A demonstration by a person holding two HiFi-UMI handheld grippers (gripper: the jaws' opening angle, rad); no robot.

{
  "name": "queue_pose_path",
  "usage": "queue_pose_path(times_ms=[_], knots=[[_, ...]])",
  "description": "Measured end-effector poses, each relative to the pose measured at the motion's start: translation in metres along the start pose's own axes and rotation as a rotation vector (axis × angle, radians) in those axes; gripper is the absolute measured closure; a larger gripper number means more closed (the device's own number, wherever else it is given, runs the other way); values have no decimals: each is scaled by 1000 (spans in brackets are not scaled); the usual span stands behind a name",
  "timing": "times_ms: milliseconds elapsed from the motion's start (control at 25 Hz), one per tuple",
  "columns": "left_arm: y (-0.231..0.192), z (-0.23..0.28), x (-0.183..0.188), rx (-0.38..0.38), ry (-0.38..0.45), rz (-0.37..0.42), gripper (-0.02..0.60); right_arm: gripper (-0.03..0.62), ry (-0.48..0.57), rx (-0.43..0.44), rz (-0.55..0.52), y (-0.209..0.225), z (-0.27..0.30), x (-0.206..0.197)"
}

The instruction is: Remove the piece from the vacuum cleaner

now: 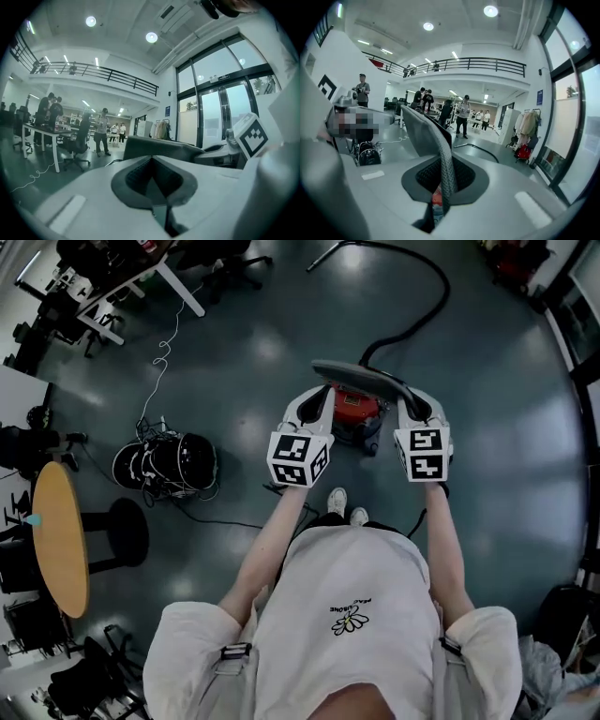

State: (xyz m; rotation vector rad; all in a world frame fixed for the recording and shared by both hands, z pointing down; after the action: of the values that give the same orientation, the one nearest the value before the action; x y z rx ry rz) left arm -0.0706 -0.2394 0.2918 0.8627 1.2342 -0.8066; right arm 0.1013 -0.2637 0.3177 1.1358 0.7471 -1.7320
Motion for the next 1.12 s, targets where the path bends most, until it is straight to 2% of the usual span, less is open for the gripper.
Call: queue_pose_path(times_ms=[200, 400, 560, 680, 760, 920, 1120], knots=[[-6, -13, 11, 31, 52, 45, 580, 556, 50, -22, -10, 6, -14, 18], [-21, -16, 33, 65, 122, 14, 580, 556, 55, -47, -35, 7, -38, 33], [-35, -11, 14, 42, 79, 64, 580, 556, 63, -78, -28, -8, -25, 30], [-39, -15, -4, 48, 32, 49, 580, 556, 59, -89, -17, -19, -14, 25], [-41, -13, -3, 54, 24, 40, 580, 556, 65, -89, -27, -20, -11, 31], [-39, -5, 4, 40, 24, 95, 580, 556, 80, -85, -51, -16, -11, 40], [-34, -1, 0, 35, 21, 84, 580, 556, 78, -72, -39, -12, -8, 39]])
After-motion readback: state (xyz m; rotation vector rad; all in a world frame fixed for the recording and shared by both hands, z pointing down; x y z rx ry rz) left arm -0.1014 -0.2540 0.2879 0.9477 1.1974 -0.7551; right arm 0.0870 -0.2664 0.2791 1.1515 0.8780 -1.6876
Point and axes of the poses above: the fingertips, and each gripper's own axes: z forward along the fingers, y to its right, x out of its top, the point moved 3 cm from there along -z, backward along the fingers, and after that the axes turned 12 degrees about z, right-handed, at the moved point
